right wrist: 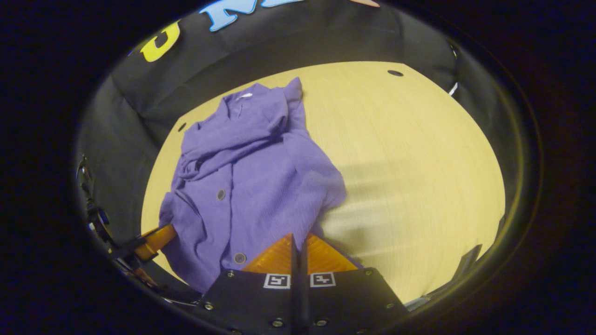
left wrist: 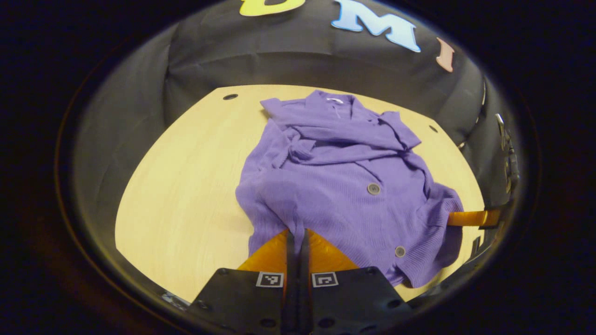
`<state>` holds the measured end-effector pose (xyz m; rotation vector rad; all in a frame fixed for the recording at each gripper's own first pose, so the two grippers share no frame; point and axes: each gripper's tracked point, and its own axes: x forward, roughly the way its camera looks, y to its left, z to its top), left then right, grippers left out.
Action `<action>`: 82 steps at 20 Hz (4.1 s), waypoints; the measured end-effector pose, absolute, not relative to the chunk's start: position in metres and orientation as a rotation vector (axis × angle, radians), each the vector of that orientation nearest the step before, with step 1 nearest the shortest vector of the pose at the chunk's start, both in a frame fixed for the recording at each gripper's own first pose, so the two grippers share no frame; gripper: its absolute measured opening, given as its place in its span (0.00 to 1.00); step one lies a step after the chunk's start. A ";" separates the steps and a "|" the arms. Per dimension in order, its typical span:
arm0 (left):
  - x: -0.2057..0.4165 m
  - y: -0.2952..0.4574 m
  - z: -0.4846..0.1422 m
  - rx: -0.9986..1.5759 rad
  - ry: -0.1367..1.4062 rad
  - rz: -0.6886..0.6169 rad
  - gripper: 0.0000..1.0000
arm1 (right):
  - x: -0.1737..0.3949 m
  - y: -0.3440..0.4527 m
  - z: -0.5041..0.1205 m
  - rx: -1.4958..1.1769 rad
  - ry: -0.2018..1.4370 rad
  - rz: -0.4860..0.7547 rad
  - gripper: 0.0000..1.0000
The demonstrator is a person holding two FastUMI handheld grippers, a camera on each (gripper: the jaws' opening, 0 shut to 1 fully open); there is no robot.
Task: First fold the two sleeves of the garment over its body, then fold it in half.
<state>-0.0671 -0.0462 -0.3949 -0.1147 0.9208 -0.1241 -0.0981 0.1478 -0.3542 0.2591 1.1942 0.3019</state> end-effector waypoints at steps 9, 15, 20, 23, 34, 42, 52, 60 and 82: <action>0.012 -0.057 -0.359 -0.195 0.840 -0.113 0.07 | 0.002 0.179 -0.317 0.257 1.066 0.386 0.01; 0.076 -0.054 -0.351 -0.225 0.799 -0.092 0.08 | 0.059 0.182 -0.313 0.272 1.021 0.377 0.01; 0.123 -0.059 -0.345 -0.230 0.773 -0.081 0.08 | 0.104 0.187 -0.309 0.304 0.985 0.366 0.01; 0.150 -0.059 -0.338 -0.229 0.749 -0.077 0.08 | 0.133 0.189 -0.305 0.322 0.958 0.354 0.01; 0.245 -0.058 -0.319 -0.230 0.661 -0.071 0.07 | 0.221 0.184 -0.310 0.385 0.890 0.288 0.00; 0.313 -0.071 -0.310 -0.232 0.576 -0.085 0.07 | 0.272 0.180 -0.318 0.437 0.853 0.232 0.00; 0.343 -0.068 -0.388 -0.220 0.642 -0.064 0.07 | 0.287 0.187 -0.383 0.358 0.881 0.223 0.00; 0.331 -0.065 -0.433 -0.208 0.708 -0.060 0.08 | 0.270 0.190 -0.418 0.302 0.908 0.269 0.02; 0.320 -0.077 -0.413 -0.112 0.652 -0.091 0.79 | 0.241 0.196 -0.402 0.365 0.958 0.323 0.81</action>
